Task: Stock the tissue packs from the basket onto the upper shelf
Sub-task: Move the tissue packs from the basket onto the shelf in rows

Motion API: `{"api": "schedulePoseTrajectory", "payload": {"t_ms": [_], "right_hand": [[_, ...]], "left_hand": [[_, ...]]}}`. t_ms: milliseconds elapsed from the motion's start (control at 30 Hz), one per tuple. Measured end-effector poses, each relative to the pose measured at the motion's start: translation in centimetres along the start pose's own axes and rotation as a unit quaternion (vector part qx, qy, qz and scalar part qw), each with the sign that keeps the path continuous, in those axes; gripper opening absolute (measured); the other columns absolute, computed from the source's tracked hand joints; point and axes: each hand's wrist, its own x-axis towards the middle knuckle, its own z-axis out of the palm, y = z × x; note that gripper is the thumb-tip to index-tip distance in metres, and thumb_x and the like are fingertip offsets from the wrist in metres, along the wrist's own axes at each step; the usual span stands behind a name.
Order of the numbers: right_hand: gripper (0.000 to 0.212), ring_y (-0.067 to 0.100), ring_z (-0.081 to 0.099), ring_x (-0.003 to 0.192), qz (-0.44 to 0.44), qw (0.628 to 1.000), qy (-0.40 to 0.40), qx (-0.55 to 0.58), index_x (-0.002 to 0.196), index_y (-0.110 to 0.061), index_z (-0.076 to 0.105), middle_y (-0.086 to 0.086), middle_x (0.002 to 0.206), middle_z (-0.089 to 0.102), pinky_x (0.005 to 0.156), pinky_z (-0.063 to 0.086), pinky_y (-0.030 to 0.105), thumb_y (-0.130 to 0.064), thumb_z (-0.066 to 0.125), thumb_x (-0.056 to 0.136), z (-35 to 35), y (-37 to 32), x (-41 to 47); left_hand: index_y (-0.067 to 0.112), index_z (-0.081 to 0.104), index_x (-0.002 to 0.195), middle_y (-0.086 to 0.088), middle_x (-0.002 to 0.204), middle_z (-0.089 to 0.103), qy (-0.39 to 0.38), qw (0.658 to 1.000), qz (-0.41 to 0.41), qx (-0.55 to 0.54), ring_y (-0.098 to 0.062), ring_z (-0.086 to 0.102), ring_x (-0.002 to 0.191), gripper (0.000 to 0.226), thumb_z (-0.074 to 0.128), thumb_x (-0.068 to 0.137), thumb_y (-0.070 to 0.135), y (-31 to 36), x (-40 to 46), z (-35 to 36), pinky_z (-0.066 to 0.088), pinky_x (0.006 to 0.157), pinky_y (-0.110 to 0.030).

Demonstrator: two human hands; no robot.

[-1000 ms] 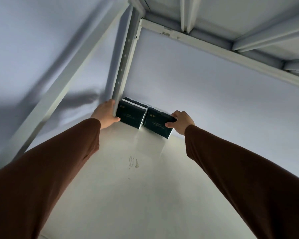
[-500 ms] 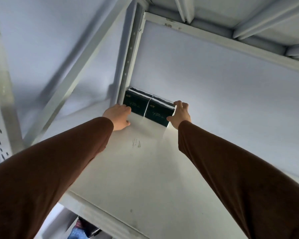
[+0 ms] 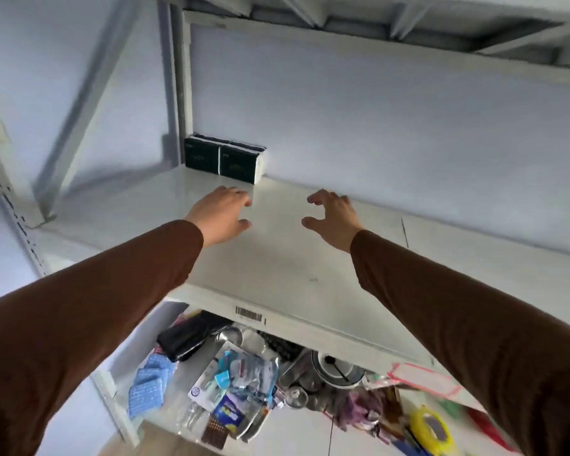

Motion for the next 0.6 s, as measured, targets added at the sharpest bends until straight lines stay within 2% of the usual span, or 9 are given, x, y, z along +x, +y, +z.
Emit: {"api": "schedulePoseTrajectory", "payload": {"t_ms": [233,400,533,600], "right_hand": [[0.047,0.024,0.039,0.125,-0.011,1.000,0.008,0.001,0.129,-0.026,0.053,0.001,0.131,0.054,0.100,0.037,0.040,-0.041,0.064,0.086,-8.1,7.3,-18.1],[0.042,0.022,0.046,0.109,-0.028,0.996,0.082,0.005,0.124,-0.023,0.058,-0.001,0.119,0.060,0.091,0.042,0.039,-0.035,0.067,0.085,-14.1,12.1,-29.7],[0.034,0.010,0.047,0.089,0.006,0.992,0.118,0.031,0.119,-0.025,0.060,-0.008,0.103,0.058,0.076,0.041,0.020,-0.026,0.066,0.085,-16.8,16.7,-40.4],[0.033,0.009,0.049,0.089,0.044,0.993,0.109,0.032,0.118,-0.024,0.060,-0.007,0.104,0.057,0.077,0.040,0.020,-0.026,0.066,0.085,-17.2,19.5,-45.9]], "left_hand": [[0.021,0.052,0.132,0.001,0.139,0.050,-0.016,0.998,0.038,-0.055,-0.020,0.044,0.127,0.047,0.062,0.091,0.042,17.2,-9.7,-0.6,0.042,0.102,-0.041],[0.020,0.056,0.127,0.001,0.128,0.057,0.026,0.987,0.130,-0.087,-0.023,0.049,0.120,0.042,0.066,0.089,0.034,27.9,-14.6,-1.2,0.044,0.098,-0.041],[0.017,0.058,0.125,0.001,0.123,0.059,0.050,0.963,0.221,-0.143,-0.020,0.050,0.115,0.039,0.066,0.089,0.029,36.5,-18.7,0.3,0.043,0.096,-0.036],[0.014,0.059,0.124,-0.001,0.120,0.059,0.029,0.950,0.261,-0.168,-0.021,0.050,0.113,0.039,0.066,0.088,0.028,40.8,-20.6,2.6,0.041,0.094,-0.033]]}}
